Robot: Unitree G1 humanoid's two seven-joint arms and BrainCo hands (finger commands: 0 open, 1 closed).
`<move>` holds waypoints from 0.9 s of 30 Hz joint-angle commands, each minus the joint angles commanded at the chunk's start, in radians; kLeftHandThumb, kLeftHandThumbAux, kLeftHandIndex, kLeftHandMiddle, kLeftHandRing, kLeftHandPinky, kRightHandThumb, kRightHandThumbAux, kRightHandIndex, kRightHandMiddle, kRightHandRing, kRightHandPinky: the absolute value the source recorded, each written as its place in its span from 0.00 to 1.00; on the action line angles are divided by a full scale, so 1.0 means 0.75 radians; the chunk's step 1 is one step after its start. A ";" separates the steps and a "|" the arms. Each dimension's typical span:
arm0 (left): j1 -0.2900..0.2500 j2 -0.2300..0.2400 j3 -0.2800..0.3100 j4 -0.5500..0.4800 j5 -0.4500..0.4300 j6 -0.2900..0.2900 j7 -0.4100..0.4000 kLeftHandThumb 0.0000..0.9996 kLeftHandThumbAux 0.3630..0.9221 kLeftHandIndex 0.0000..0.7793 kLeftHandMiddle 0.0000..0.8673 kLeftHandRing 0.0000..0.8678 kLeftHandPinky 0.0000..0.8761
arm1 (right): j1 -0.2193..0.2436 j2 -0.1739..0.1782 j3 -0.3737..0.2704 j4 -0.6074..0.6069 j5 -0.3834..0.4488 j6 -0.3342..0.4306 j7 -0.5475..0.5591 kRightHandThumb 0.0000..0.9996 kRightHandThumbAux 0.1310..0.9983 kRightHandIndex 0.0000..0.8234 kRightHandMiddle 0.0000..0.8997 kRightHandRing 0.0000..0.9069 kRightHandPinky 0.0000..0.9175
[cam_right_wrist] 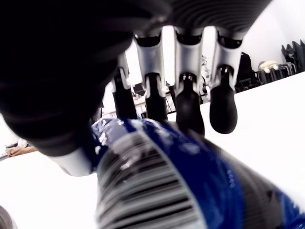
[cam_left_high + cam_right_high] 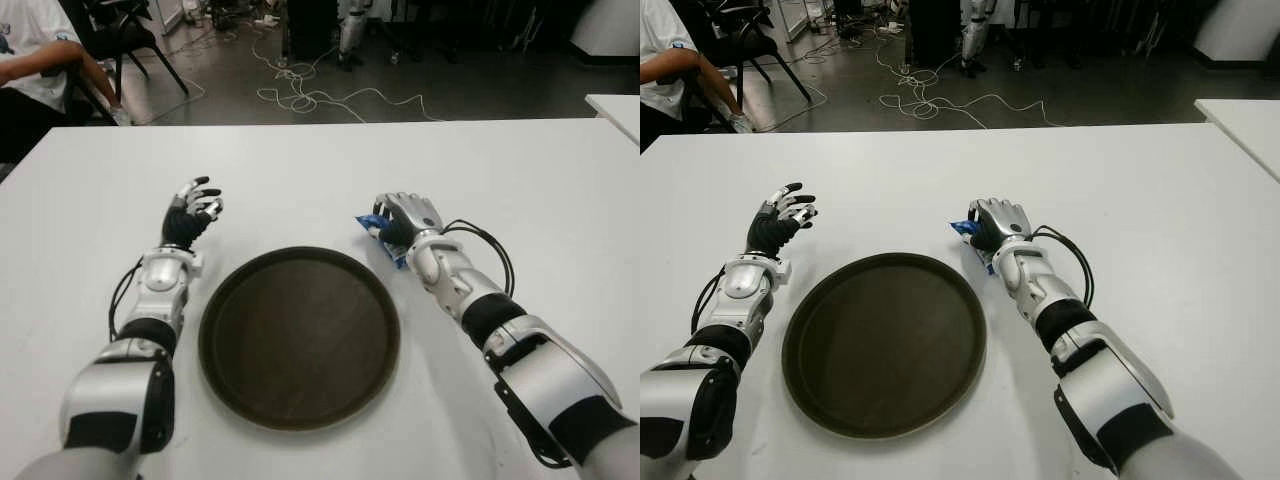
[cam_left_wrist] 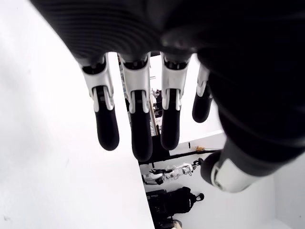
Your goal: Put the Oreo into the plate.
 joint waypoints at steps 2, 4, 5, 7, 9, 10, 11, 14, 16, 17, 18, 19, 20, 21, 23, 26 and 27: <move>0.001 0.001 -0.002 -0.002 0.002 -0.004 0.003 0.41 0.59 0.22 0.33 0.37 0.38 | -0.001 -0.004 0.000 0.000 0.000 -0.008 0.000 0.70 0.69 0.52 0.76 0.75 0.73; 0.002 0.001 -0.001 -0.003 0.002 -0.005 0.002 0.41 0.60 0.22 0.33 0.37 0.38 | -0.001 -0.006 0.000 -0.001 0.001 -0.012 0.004 0.70 0.69 0.52 0.76 0.76 0.73; 0.003 0.002 -0.001 -0.003 0.001 -0.005 0.002 0.42 0.60 0.22 0.33 0.37 0.38 | -0.002 -0.007 0.000 -0.002 0.002 -0.014 0.008 0.70 0.69 0.52 0.77 0.76 0.74; 0.003 0.003 -0.002 -0.004 0.002 -0.005 0.003 0.42 0.61 0.22 0.33 0.36 0.38 | -0.004 -0.009 0.000 -0.003 0.003 -0.017 0.017 0.70 0.69 0.52 0.77 0.76 0.74; 0.003 0.003 -0.002 -0.003 0.003 -0.003 0.005 0.43 0.61 0.22 0.33 0.36 0.38 | -0.005 -0.011 -0.001 -0.004 0.005 -0.018 0.025 0.70 0.69 0.52 0.77 0.76 0.74; 0.002 0.004 -0.003 -0.002 0.003 -0.002 0.007 0.43 0.60 0.22 0.33 0.37 0.38 | -0.006 -0.011 -0.001 -0.004 0.005 -0.019 0.027 0.70 0.69 0.52 0.77 0.77 0.74; 0.002 0.004 -0.003 -0.001 0.003 -0.001 0.008 0.43 0.59 0.22 0.33 0.37 0.39 | -0.006 -0.012 -0.002 -0.004 0.006 -0.020 0.028 0.70 0.69 0.52 0.77 0.77 0.74; 0.001 0.003 -0.005 -0.001 0.007 0.002 0.017 0.41 0.58 0.22 0.33 0.37 0.38 | -0.006 -0.013 -0.006 -0.005 0.009 -0.022 0.028 0.70 0.69 0.52 0.77 0.77 0.74; 0.000 0.003 -0.007 -0.001 0.009 0.003 0.023 0.40 0.58 0.22 0.33 0.37 0.37 | -0.006 -0.014 -0.008 -0.004 0.012 -0.025 0.027 0.70 0.69 0.52 0.77 0.76 0.73; 0.000 0.003 -0.007 0.000 0.009 0.003 0.025 0.40 0.58 0.22 0.33 0.37 0.37 | -0.007 -0.015 -0.009 -0.002 0.013 -0.027 0.026 0.70 0.69 0.52 0.77 0.76 0.73; 0.000 0.002 -0.007 0.000 0.009 0.003 0.027 0.40 0.58 0.22 0.33 0.36 0.37 | -0.008 -0.015 -0.010 0.000 0.014 -0.029 0.025 0.70 0.69 0.52 0.76 0.75 0.72; -0.001 0.001 -0.004 0.000 0.006 0.004 0.025 0.40 0.58 0.22 0.33 0.36 0.37 | -0.008 -0.016 -0.010 0.002 0.014 -0.032 0.022 0.70 0.69 0.52 0.76 0.75 0.72; -0.001 0.000 -0.003 0.001 0.004 0.005 0.024 0.40 0.59 0.22 0.33 0.36 0.37 | -0.008 -0.016 -0.010 0.003 0.014 -0.034 0.020 0.70 0.69 0.52 0.75 0.74 0.72; -0.002 -0.001 0.001 0.001 -0.001 0.005 0.021 0.40 0.59 0.22 0.33 0.36 0.37 | -0.009 -0.016 -0.010 0.005 0.013 -0.036 0.016 0.70 0.69 0.52 0.75 0.74 0.72; -0.002 -0.003 0.005 0.001 -0.007 0.003 0.015 0.40 0.60 0.22 0.33 0.36 0.37 | -0.009 -0.017 -0.010 0.008 0.011 -0.041 0.008 0.70 0.69 0.52 0.74 0.74 0.71; -0.003 -0.005 0.006 0.001 -0.009 0.000 0.011 0.40 0.59 0.22 0.33 0.36 0.37 | -0.012 -0.020 -0.011 0.015 0.011 -0.049 -0.001 0.69 0.69 0.52 0.74 0.73 0.71; -0.004 -0.005 0.005 0.001 -0.008 -0.001 0.012 0.40 0.59 0.22 0.33 0.37 0.38 | -0.013 -0.020 -0.011 0.017 0.011 -0.051 -0.001 0.69 0.69 0.52 0.74 0.73 0.71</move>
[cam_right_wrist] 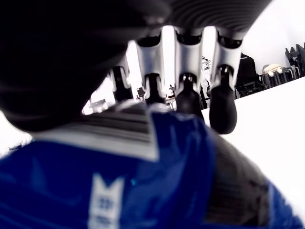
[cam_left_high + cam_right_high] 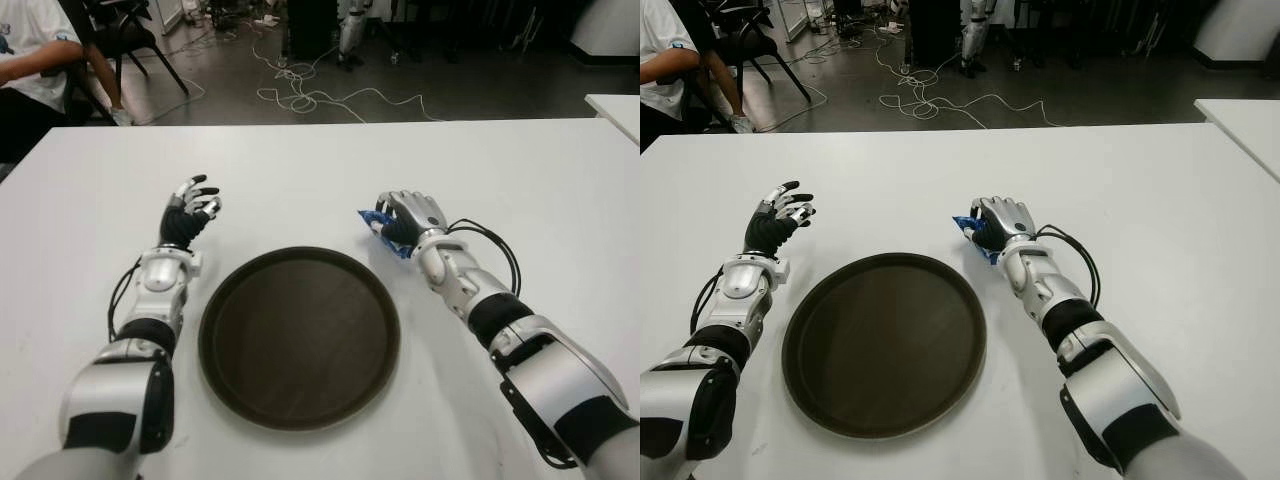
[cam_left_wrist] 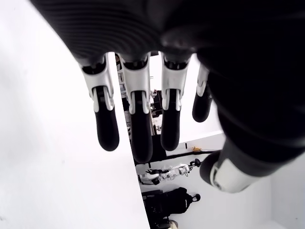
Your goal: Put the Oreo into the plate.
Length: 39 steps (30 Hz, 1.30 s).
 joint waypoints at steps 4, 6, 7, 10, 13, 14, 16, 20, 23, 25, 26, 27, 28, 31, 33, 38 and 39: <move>-0.003 0.001 -0.006 0.002 0.008 0.003 0.008 0.41 0.59 0.22 0.33 0.37 0.38 | -0.008 -0.004 0.000 0.009 -0.001 -0.008 -0.003 0.69 0.69 0.52 0.74 0.73 0.71; -0.005 0.001 -0.008 0.004 0.011 0.007 0.010 0.41 0.59 0.22 0.33 0.37 0.38 | -0.012 -0.006 0.000 0.011 -0.002 -0.012 -0.004 0.69 0.69 0.52 0.74 0.73 0.71; -0.006 0.001 -0.009 0.004 0.011 0.009 0.010 0.41 0.59 0.22 0.33 0.37 0.38 | -0.014 -0.007 -0.001 0.013 -0.002 -0.013 -0.004 0.69 0.69 0.52 0.74 0.73 0.70; -0.009 0.002 -0.011 0.007 0.014 0.021 0.018 0.41 0.60 0.22 0.32 0.36 0.37 | -0.020 -0.011 -0.009 -0.009 -0.001 -0.011 -0.022 0.69 0.69 0.52 0.73 0.73 0.71; -0.011 0.002 -0.011 0.007 0.014 0.025 0.022 0.40 0.61 0.21 0.32 0.36 0.36 | -0.024 -0.015 -0.016 -0.042 0.000 -0.008 -0.029 0.69 0.69 0.52 0.73 0.73 0.71; -0.011 0.001 -0.011 0.007 0.013 0.027 0.023 0.40 0.61 0.21 0.31 0.36 0.37 | -0.025 -0.017 -0.019 -0.062 0.000 -0.006 -0.030 0.69 0.69 0.52 0.73 0.73 0.71; -0.012 0.000 -0.012 0.007 0.012 0.030 0.025 0.40 0.61 0.21 0.31 0.36 0.37 | -0.022 -0.018 -0.022 -0.122 -0.002 0.007 -0.021 0.69 0.69 0.52 0.74 0.74 0.72; -0.013 -0.002 -0.015 0.007 0.015 0.034 0.032 0.41 0.60 0.20 0.31 0.36 0.37 | 0.013 -0.019 -0.017 -0.266 -0.015 0.044 0.010 0.69 0.69 0.52 0.74 0.75 0.72; -0.014 -0.002 -0.023 0.006 0.024 0.037 0.048 0.40 0.60 0.20 0.31 0.36 0.37 | 0.046 -0.010 -0.005 -0.385 -0.029 0.074 0.029 0.69 0.69 0.52 0.75 0.75 0.72; -0.016 -0.003 -0.028 0.006 0.029 0.038 0.058 0.39 0.59 0.21 0.32 0.37 0.37 | 0.062 0.009 0.009 -0.452 -0.041 0.082 0.030 0.69 0.69 0.52 0.74 0.74 0.71; -0.016 -0.003 -0.029 0.006 0.029 0.037 0.060 0.38 0.60 0.21 0.32 0.37 0.37 | 0.069 0.017 0.015 -0.475 -0.047 0.082 0.029 0.69 0.69 0.52 0.72 0.73 0.69; -0.016 -0.004 -0.027 0.006 0.027 0.035 0.058 0.38 0.60 0.21 0.32 0.37 0.37 | 0.078 0.024 0.022 -0.500 -0.053 0.081 0.027 0.69 0.69 0.52 0.72 0.72 0.68; -0.016 -0.005 -0.026 0.005 0.026 0.034 0.057 0.38 0.61 0.21 0.32 0.37 0.37 | 0.085 0.028 0.026 -0.519 -0.057 0.083 0.027 0.69 0.69 0.51 0.70 0.71 0.67; -0.014 -0.008 -0.021 0.004 0.019 0.031 0.047 0.39 0.61 0.21 0.32 0.36 0.38 | 0.118 0.024 0.030 -0.627 -0.068 0.101 0.063 0.69 0.69 0.51 0.68 0.69 0.65; -0.014 -0.008 -0.018 0.004 0.015 0.033 0.040 0.39 0.60 0.21 0.32 0.36 0.37 | 0.152 0.018 0.029 -0.716 -0.074 0.116 0.096 0.69 0.69 0.51 0.68 0.69 0.65; -0.016 -0.009 -0.017 0.006 0.014 0.038 0.037 0.40 0.60 0.21 0.32 0.36 0.37 | 0.219 0.022 0.051 -0.880 -0.091 0.127 0.181 0.69 0.69 0.51 0.67 0.69 0.64; -0.017 -0.010 -0.017 0.007 0.015 0.038 0.037 0.40 0.60 0.21 0.32 0.36 0.37 | 0.226 0.024 0.056 -0.895 -0.095 0.128 0.193 0.69 0.69 0.51 0.66 0.68 0.63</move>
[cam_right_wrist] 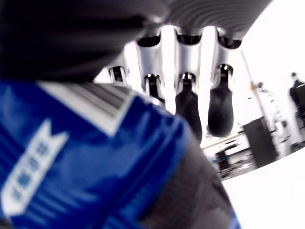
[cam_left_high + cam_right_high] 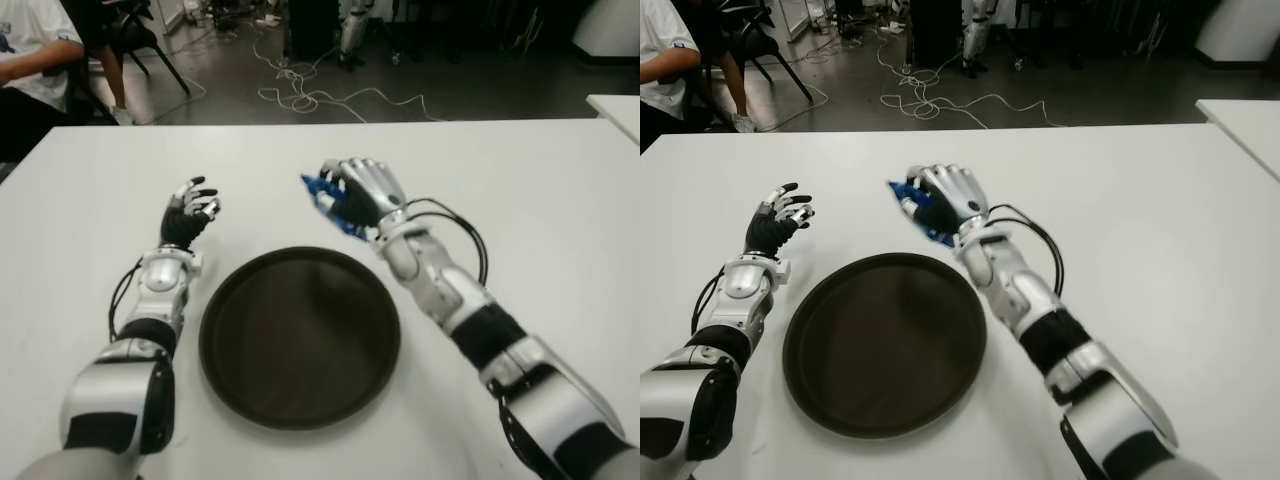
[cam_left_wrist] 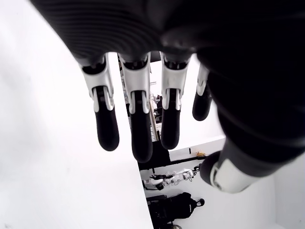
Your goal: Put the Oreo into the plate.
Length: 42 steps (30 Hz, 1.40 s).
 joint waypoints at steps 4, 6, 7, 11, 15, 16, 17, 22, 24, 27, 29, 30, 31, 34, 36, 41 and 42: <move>-0.001 -0.001 -0.001 0.001 0.002 0.002 0.006 0.39 0.61 0.21 0.32 0.36 0.37 | 0.018 0.075 0.093 0.065 -0.054 -0.018 -0.008 0.69 0.70 0.51 0.65 0.66 0.61; 0.000 -0.002 -0.001 0.001 0.003 0.003 0.007 0.38 0.61 0.21 0.32 0.36 0.38 | 0.025 0.094 0.121 0.091 -0.070 -0.026 -0.013 0.69 0.70 0.51 0.64 0.66 0.61; 0.000 -0.001 -0.002 0.002 0.004 0.003 0.009 0.38 0.61 0.20 0.32 0.37 0.38 | 0.029 0.097 0.135 0.092 -0.075 -0.030 -0.001 0.69 0.70 0.51 0.64 0.66 0.62; 0.001 0.000 -0.010 0.002 0.015 -0.006 0.015 0.36 0.61 0.21 0.32 0.37 0.38 | 0.036 0.067 0.172 0.004 -0.073 -0.036 0.153 0.69 0.70 0.51 0.66 0.68 0.64; 0.003 -0.001 -0.012 0.000 0.017 -0.017 0.010 0.35 0.62 0.21 0.32 0.37 0.38 | 0.048 0.039 0.176 -0.095 -0.059 -0.032 0.303 0.69 0.70 0.50 0.67 0.70 0.66; 0.003 -0.001 -0.012 0.000 0.016 -0.019 0.007 0.34 0.61 0.21 0.32 0.37 0.38 | 0.051 0.039 0.176 -0.100 -0.059 -0.036 0.321 0.69 0.70 0.50 0.67 0.70 0.66; 0.003 -0.001 -0.012 0.000 0.016 -0.021 0.006 0.34 0.61 0.20 0.32 0.37 0.38 | 0.054 0.038 0.176 -0.106 -0.059 -0.039 0.336 0.69 0.70 0.50 0.67 0.70 0.67; 0.005 -0.003 -0.010 -0.004 0.012 -0.030 -0.006 0.34 0.61 0.20 0.33 0.38 0.39 | 0.053 0.028 0.179 -0.115 -0.055 -0.084 0.391 0.69 0.70 0.50 0.68 0.71 0.69; 0.009 -0.006 -0.011 -0.007 0.013 -0.034 -0.003 0.34 0.61 0.20 0.33 0.38 0.39 | 0.041 0.018 0.183 -0.103 -0.023 -0.149 0.430 0.69 0.70 0.50 0.69 0.72 0.70; 0.011 -0.009 -0.013 -0.010 0.014 -0.038 0.000 0.35 0.60 0.20 0.33 0.38 0.39 | 0.034 0.013 0.181 -0.075 0.006 -0.218 0.460 0.70 0.70 0.49 0.69 0.73 0.71; 0.010 -0.010 -0.013 -0.011 0.014 -0.039 0.002 0.36 0.59 0.21 0.34 0.38 0.40 | 0.035 0.000 0.179 -0.039 0.030 -0.287 0.468 0.69 0.70 0.49 0.67 0.70 0.69; 0.009 -0.011 -0.013 -0.012 0.014 -0.038 0.003 0.36 0.59 0.21 0.34 0.39 0.40 | 0.034 -0.005 0.176 -0.029 0.042 -0.314 0.476 0.69 0.70 0.49 0.67 0.70 0.68; 0.009 -0.012 -0.014 -0.013 0.014 -0.038 0.004 0.37 0.59 0.21 0.34 0.39 0.40 | 0.033 -0.007 0.173 -0.021 0.050 -0.333 0.482 0.69 0.70 0.49 0.65 0.67 0.66; 0.009 -0.013 -0.012 -0.015 0.012 -0.037 0.002 0.37 0.60 0.22 0.34 0.39 0.40 | 0.029 -0.010 0.163 -0.007 0.069 -0.377 0.507 0.69 0.70 0.49 0.63 0.63 0.63; 0.010 -0.014 -0.010 -0.017 0.008 -0.036 -0.003 0.37 0.61 0.22 0.34 0.39 0.40 | 0.025 -0.010 0.162 0.006 0.078 -0.398 0.527 0.69 0.70 0.50 0.62 0.61 0.62; 0.014 -0.015 -0.010 -0.025 0.008 -0.033 -0.003 0.37 0.63 0.22 0.33 0.37 0.39 | 0.025 -0.009 0.152 0.027 0.072 -0.434 0.536 0.69 0.70 0.50 0.58 0.56 0.59; 0.014 -0.015 -0.011 -0.026 0.009 -0.033 -0.001 0.37 0.63 0.22 0.33 0.37 0.39 | 0.025 -0.009 0.149 0.033 0.071 -0.443 0.531 0.69 0.70 0.50 0.58 0.56 0.58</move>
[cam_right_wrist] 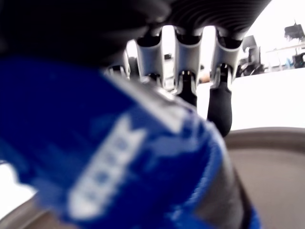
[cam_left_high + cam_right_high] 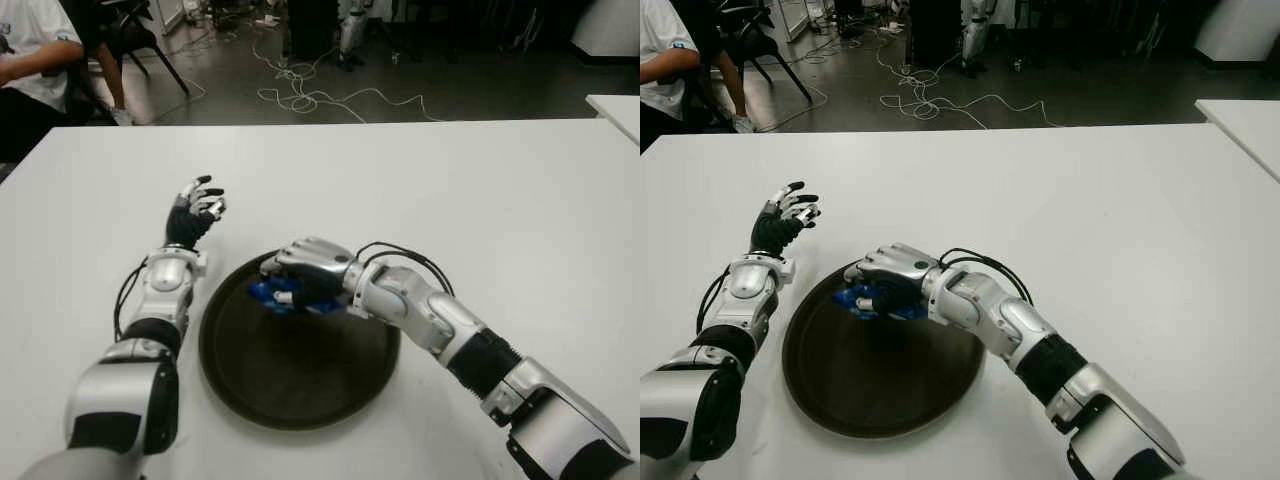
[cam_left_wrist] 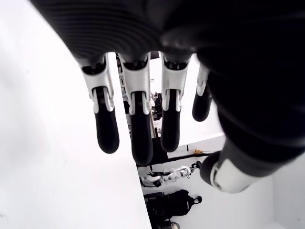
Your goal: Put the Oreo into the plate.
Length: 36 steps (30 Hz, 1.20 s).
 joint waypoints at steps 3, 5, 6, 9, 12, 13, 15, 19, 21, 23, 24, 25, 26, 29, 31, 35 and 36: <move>0.001 0.000 -0.002 -0.003 0.003 -0.002 0.003 0.37 0.63 0.22 0.33 0.36 0.38 | -0.002 0.000 -0.009 0.019 0.003 -0.026 -0.009 0.69 0.70 0.50 0.54 0.52 0.54; 0.002 0.001 -0.003 -0.005 0.004 -0.005 0.003 0.37 0.63 0.22 0.34 0.37 0.38 | -0.005 0.000 -0.019 0.037 0.012 -0.050 -0.015 0.69 0.70 0.50 0.46 0.47 0.51; 0.002 0.001 -0.004 -0.005 0.004 -0.006 0.002 0.37 0.63 0.22 0.34 0.37 0.38 | -0.006 0.001 -0.024 0.044 0.016 -0.059 -0.016 0.69 0.70 0.50 0.44 0.46 0.49; 0.003 0.001 -0.003 -0.007 0.003 -0.009 -0.002 0.37 0.63 0.22 0.35 0.38 0.39 | -0.010 0.003 -0.038 0.060 0.032 -0.084 -0.009 0.69 0.70 0.49 0.37 0.40 0.44; 0.004 0.001 -0.001 -0.007 0.001 -0.011 -0.006 0.37 0.62 0.23 0.35 0.38 0.39 | -0.016 0.005 -0.047 0.075 0.055 -0.109 0.008 0.69 0.71 0.49 0.31 0.35 0.39; 0.004 0.001 0.000 -0.007 -0.002 -0.013 -0.009 0.37 0.62 0.23 0.35 0.39 0.39 | -0.019 0.006 -0.051 0.082 0.068 -0.123 0.015 0.68 0.71 0.48 0.27 0.32 0.34; 0.004 0.001 0.003 -0.006 -0.005 -0.015 -0.013 0.37 0.61 0.23 0.35 0.39 0.40 | -0.022 0.007 -0.056 0.092 0.080 -0.140 0.024 0.68 0.71 0.48 0.20 0.24 0.27; 0.005 0.000 0.010 -0.006 -0.013 -0.022 -0.026 0.38 0.62 0.23 0.36 0.40 0.41 | -0.021 0.001 -0.067 0.085 0.105 -0.122 0.074 0.39 0.78 0.25 0.08 0.10 0.13; 0.005 0.000 0.012 -0.006 -0.015 -0.024 -0.033 0.39 0.63 0.23 0.36 0.40 0.42 | -0.025 0.002 -0.071 0.086 0.114 -0.099 0.104 0.20 0.76 0.13 0.04 0.05 0.07; 0.005 0.000 0.012 -0.005 -0.016 -0.026 -0.036 0.39 0.63 0.23 0.36 0.40 0.42 | -0.034 0.007 -0.071 0.104 0.113 -0.086 0.118 0.10 0.74 0.06 0.02 0.03 0.03; 0.005 0.001 0.012 -0.005 -0.015 -0.027 -0.036 0.39 0.64 0.23 0.35 0.40 0.42 | -0.039 0.010 -0.072 0.115 0.111 -0.083 0.121 0.06 0.72 0.04 0.01 0.02 0.02; 0.005 0.001 0.011 -0.005 -0.014 -0.027 -0.036 0.38 0.64 0.23 0.35 0.40 0.42 | -0.041 0.009 -0.072 0.117 0.109 -0.080 0.125 0.04 0.71 0.03 0.01 0.01 0.01; 0.005 0.002 0.011 -0.005 -0.013 -0.028 -0.035 0.38 0.65 0.23 0.35 0.39 0.42 | -0.041 0.009 -0.072 0.118 0.107 -0.077 0.127 0.03 0.69 0.02 0.00 0.01 0.01; 0.005 0.003 0.008 -0.004 -0.008 -0.029 -0.029 0.37 0.66 0.23 0.36 0.39 0.42 | -0.041 0.005 -0.077 0.120 0.108 -0.072 0.132 0.01 0.66 0.00 0.00 0.00 0.00; 0.005 0.003 0.007 -0.004 -0.005 -0.029 -0.023 0.36 0.66 0.24 0.36 0.39 0.42 | -0.041 0.005 -0.082 0.123 0.110 -0.065 0.135 0.00 0.65 0.00 0.00 0.00 0.00; 0.004 0.007 -0.001 -0.001 0.008 -0.028 -0.002 0.33 0.66 0.23 0.37 0.40 0.41 | -0.035 0.000 -0.101 0.116 0.112 -0.035 0.137 0.00 0.62 0.00 0.00 0.00 0.00; 0.004 0.008 -0.002 -0.001 0.011 -0.028 0.002 0.32 0.65 0.23 0.36 0.39 0.40 | -0.034 -0.001 -0.104 0.115 0.111 -0.029 0.135 0.00 0.61 0.00 0.00 0.00 0.00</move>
